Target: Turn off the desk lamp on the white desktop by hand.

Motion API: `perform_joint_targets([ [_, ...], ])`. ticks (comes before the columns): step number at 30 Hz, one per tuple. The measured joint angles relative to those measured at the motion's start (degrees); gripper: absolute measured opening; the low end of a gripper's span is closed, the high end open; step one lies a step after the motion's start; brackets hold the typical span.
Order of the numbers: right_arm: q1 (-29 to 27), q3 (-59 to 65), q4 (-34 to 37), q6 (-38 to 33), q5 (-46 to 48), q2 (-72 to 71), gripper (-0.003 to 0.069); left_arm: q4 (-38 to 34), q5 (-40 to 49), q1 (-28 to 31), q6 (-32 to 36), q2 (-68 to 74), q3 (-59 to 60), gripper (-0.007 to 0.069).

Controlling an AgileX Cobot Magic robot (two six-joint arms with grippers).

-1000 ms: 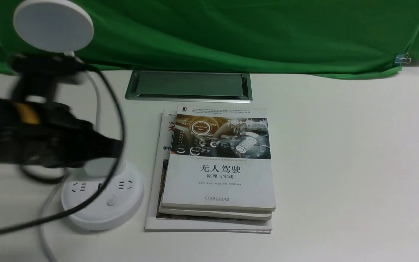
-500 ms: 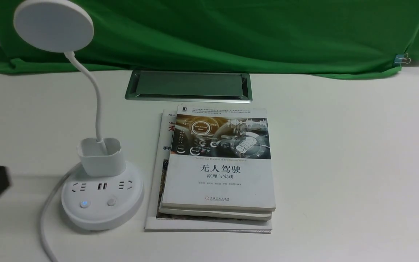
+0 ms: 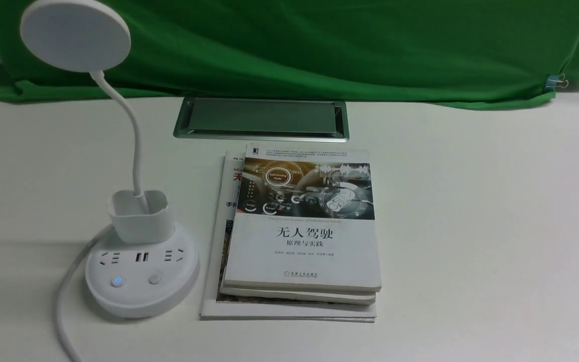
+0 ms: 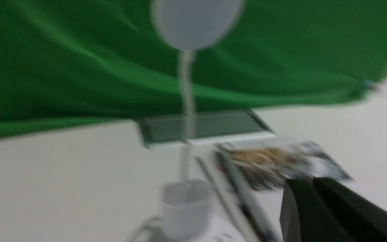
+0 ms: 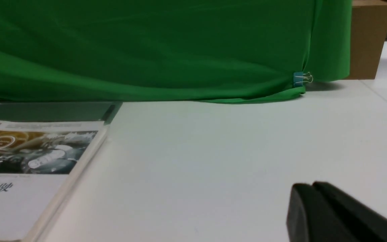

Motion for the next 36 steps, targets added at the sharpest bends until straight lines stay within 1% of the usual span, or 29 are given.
perform_joint_targets([
  [1,0.00,0.00,0.00,0.00,0.00,-0.03,0.0036,-0.12,-2.39,1.44,0.00,-2.85,2.41,0.0019],
  [2,0.00,0.00,0.00,0.00,0.00,-0.03,0.0036,-0.18,-2.39,1.72,0.00,-3.30,2.91,0.0019],
  [4,0.00,0.00,0.00,0.00,-0.07,-0.03,0.0036,-0.33,-7.30,5.12,0.00,-6.53,10.11,0.0019],
  [6,0.00,0.05,0.00,0.00,0.09,-0.03,0.0036,0.48,-9.14,6.50,0.00,-6.82,14.41,0.0019],
  [11,0.00,0.05,0.00,0.00,-0.22,0.00,0.0036,1.35,-9.12,7.53,0.00,-6.86,22.89,0.0019],
  [16,0.00,0.05,0.00,0.00,-0.42,-0.03,0.0036,0.60,-14.02,7.53,0.00,-6.93,23.57,0.0019],
  [19,0.00,0.05,0.00,0.00,-0.53,-0.03,0.0036,0.39,-14.76,7.53,0.00,-6.93,23.57,0.0019],
  [30,0.00,0.05,0.00,0.00,-0.55,-0.03,0.0036,0.24,-14.91,7.57,0.00,-6.93,23.57,0.0019],
  [36,0.00,0.05,0.00,0.00,-0.55,-0.03,0.0036,0.24,-12.37,7.57,0.00,-6.93,23.57,0.0019],
])
